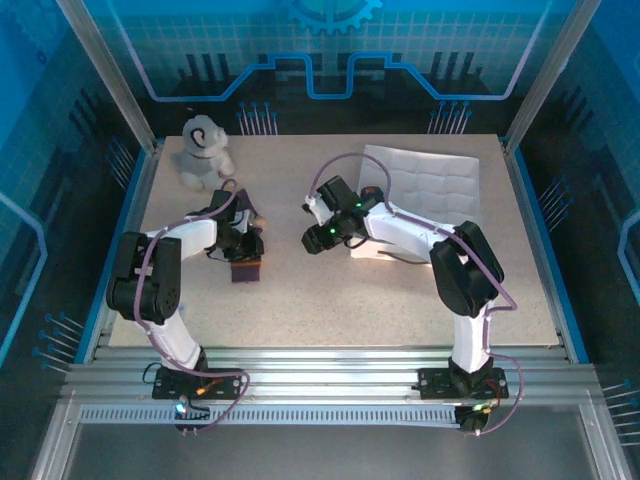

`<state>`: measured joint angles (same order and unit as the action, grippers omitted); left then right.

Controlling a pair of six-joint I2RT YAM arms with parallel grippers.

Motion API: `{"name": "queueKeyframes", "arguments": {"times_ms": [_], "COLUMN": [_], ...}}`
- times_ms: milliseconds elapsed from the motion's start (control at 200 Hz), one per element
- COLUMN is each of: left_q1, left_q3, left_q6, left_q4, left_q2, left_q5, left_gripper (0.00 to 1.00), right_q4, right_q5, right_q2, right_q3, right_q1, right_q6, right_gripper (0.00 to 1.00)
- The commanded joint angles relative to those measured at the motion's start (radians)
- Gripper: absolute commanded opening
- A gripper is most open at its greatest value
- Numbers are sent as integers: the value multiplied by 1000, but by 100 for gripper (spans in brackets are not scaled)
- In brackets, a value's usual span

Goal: Roll the socks

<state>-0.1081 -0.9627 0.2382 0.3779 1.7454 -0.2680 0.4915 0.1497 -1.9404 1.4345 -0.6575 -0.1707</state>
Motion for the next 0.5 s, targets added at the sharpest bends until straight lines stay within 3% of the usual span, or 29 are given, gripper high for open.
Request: {"name": "queueKeyframes", "arguments": {"times_ms": [0,340,495], "left_q1": [-53,-274,-364], "left_q3": [25,-31,-87], "left_q6": [42,188,229], "left_q4": [5,-77,-111], "left_q2": [25,69,116], "left_q5": [-47,-20,-23], "left_gripper": [15,15,15], "right_q4": [55,25,-32], "right_q5": [-37,-52,-23], "right_q2": [-6,116,231], "right_q3": [-36,-203,-312], "right_q1": [53,185,194], "right_q6": [52,129,238], "right_gripper": [48,48,47]}}
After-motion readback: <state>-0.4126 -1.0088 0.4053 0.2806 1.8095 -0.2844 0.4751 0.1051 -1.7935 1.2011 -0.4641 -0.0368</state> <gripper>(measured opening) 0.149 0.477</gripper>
